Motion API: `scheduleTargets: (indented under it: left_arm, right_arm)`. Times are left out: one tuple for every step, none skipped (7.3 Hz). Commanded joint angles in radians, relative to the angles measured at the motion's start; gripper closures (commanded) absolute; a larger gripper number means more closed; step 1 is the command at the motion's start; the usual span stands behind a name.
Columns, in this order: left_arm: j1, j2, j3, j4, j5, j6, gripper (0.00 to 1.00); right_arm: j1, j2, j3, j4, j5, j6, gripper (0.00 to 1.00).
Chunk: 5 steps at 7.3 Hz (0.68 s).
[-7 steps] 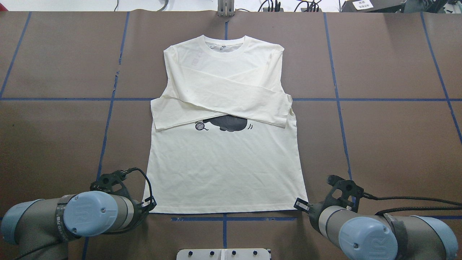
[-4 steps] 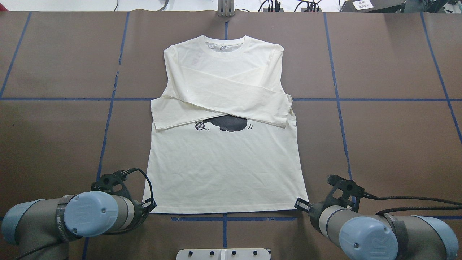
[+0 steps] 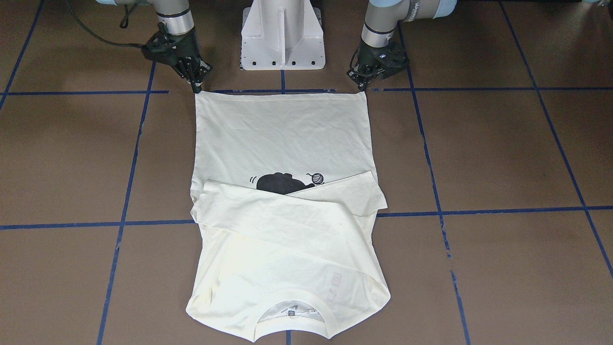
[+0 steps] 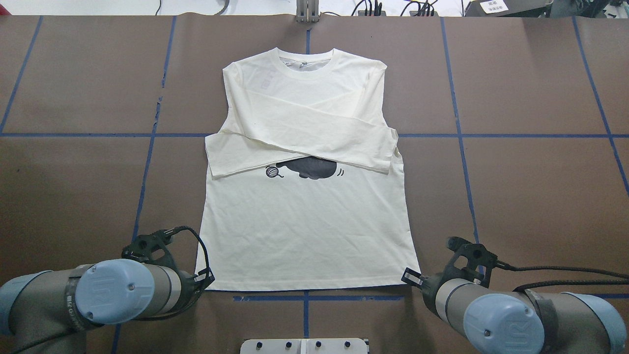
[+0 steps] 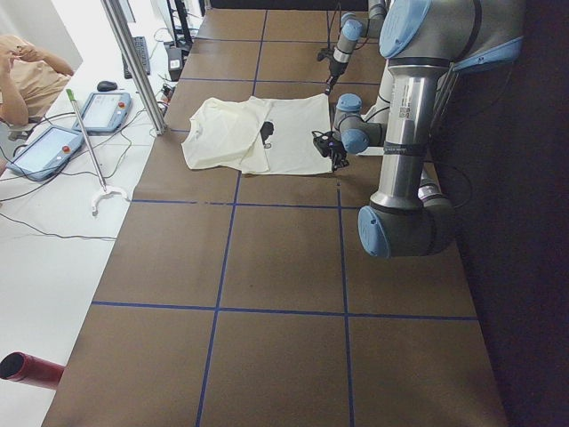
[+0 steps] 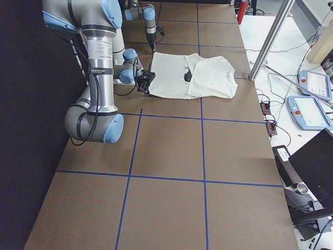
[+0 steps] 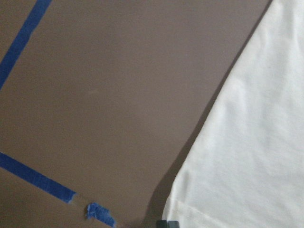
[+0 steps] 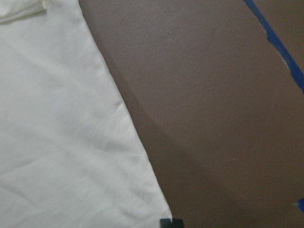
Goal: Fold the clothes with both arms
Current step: 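Lift the hem with both grippers and fold it toward the collar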
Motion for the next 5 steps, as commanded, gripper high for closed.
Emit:
scheduleTargets:
  left_arm:
    - [0.005, 0.042, -0.103, 0.013, 0.001, -0.014, 1.00]
    - [0.029, 0.080, -0.187, 0.016, -0.002, -0.026, 1.00]
    - [0.031, 0.097, -0.273, 0.016, -0.037, -0.042, 1.00]
    - [0.029, 0.077, -0.286, 0.016, -0.045, -0.042, 1.00]
    - [-0.012, 0.039, -0.233, 0.016, -0.031, -0.007, 1.00]
  right_arm:
    - [-0.002, -0.053, 0.071, 0.001, 0.007, 0.000, 1.00]
    - [-0.034, -0.117, 0.139, 0.001, 0.024, 0.002, 1.00]
    - [-0.049, -0.149, 0.182, 0.001, 0.026, 0.003, 1.00]
    - [-0.014, -0.141, 0.248, 0.001, 0.027, 0.000, 1.00]
    - [0.024, -0.092, 0.236, 0.001, 0.038, -0.006, 1.00]
